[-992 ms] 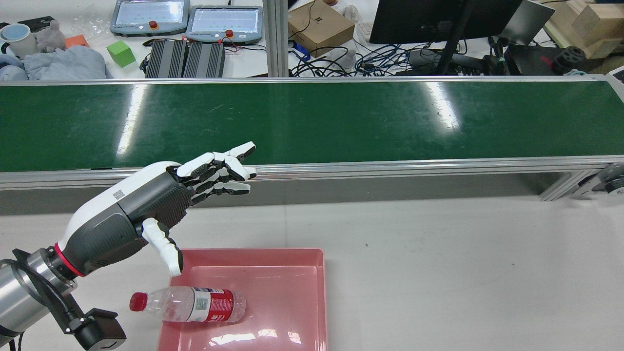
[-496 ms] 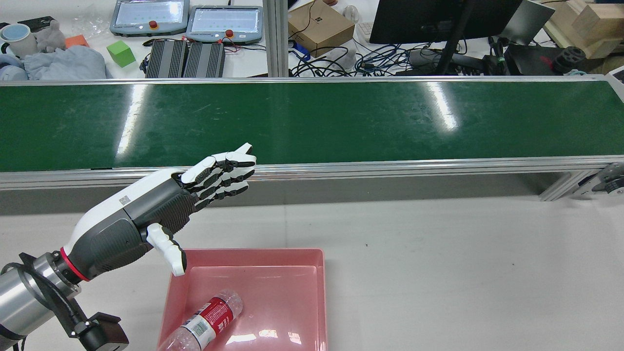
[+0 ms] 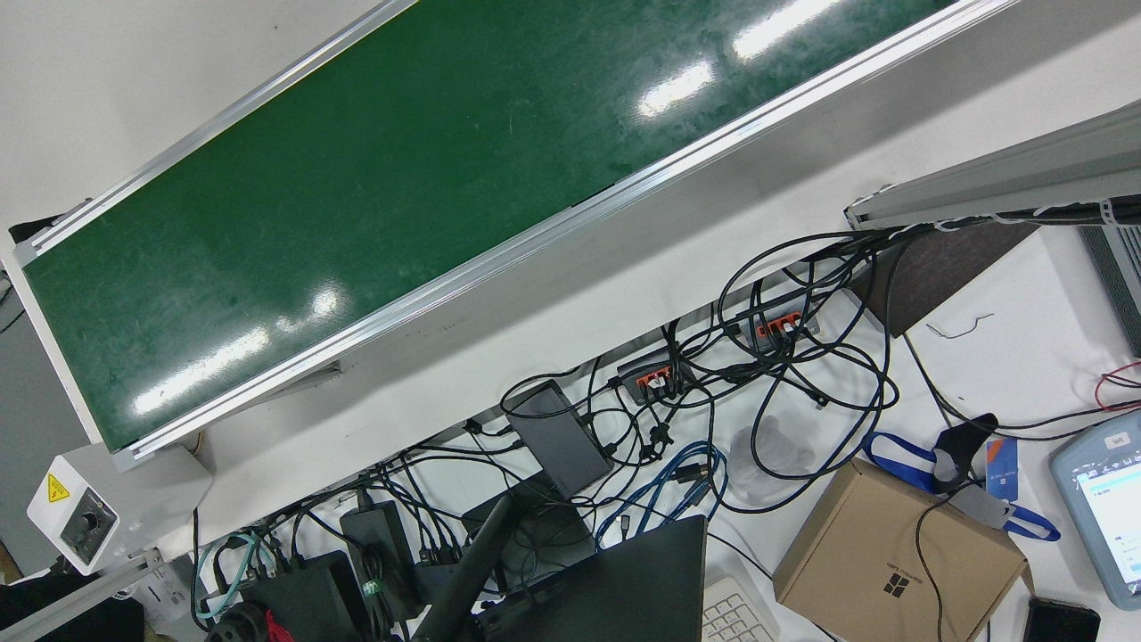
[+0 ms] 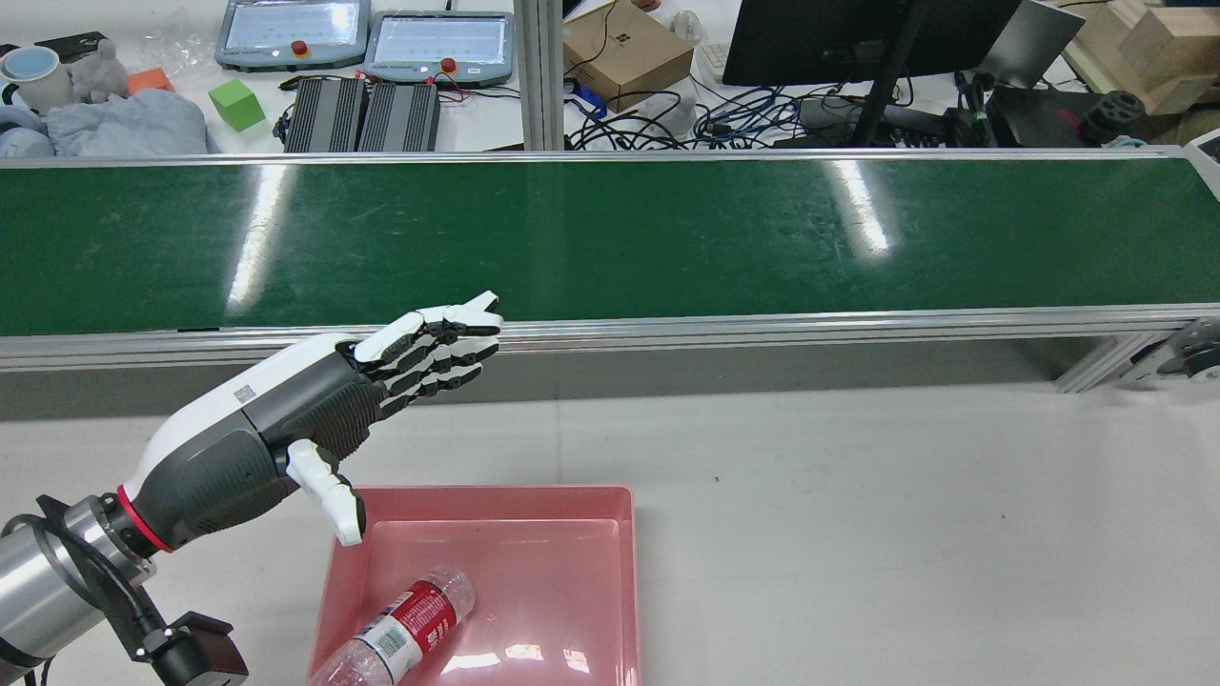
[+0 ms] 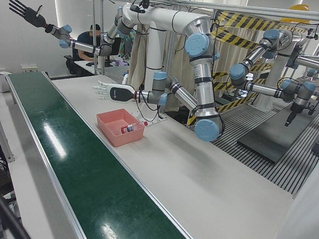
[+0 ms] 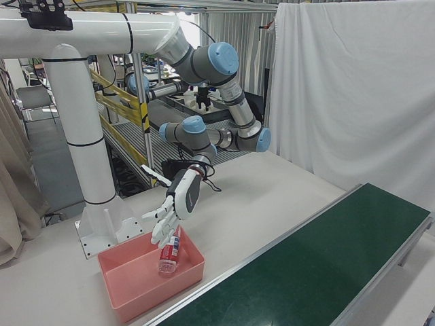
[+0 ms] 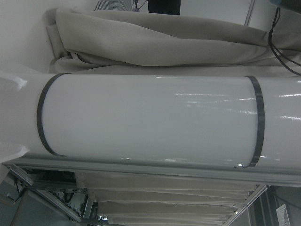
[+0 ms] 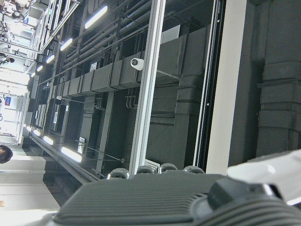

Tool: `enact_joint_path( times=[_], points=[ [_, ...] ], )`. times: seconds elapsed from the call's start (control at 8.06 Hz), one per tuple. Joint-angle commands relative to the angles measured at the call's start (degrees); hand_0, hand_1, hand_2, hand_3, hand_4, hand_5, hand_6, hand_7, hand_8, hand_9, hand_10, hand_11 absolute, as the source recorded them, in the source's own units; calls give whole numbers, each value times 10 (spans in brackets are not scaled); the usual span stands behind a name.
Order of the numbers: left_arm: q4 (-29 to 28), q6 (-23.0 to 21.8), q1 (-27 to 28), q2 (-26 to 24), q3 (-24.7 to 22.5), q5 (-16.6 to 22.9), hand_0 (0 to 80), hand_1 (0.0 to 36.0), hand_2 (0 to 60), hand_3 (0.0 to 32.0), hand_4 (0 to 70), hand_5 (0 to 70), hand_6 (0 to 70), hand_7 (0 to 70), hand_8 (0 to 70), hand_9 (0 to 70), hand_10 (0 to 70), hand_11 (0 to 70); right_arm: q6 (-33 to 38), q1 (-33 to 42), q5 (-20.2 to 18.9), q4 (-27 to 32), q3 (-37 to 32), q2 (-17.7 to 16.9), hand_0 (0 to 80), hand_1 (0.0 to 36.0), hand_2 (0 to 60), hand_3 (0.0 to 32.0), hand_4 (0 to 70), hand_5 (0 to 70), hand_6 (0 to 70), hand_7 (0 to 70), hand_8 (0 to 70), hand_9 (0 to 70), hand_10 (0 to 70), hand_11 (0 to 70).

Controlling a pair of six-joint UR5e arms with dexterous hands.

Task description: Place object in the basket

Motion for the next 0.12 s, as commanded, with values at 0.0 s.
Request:
enact_joint_path(
  times=[0.0],
  points=[
    [38,-7,-1,-6,-9,1,391,0,0,84,54,279,56,27,115,112,68,95,0,0,0,0,0,0,0,0,0,0,0,0,0,0,0,0,0,0]
  ],
)
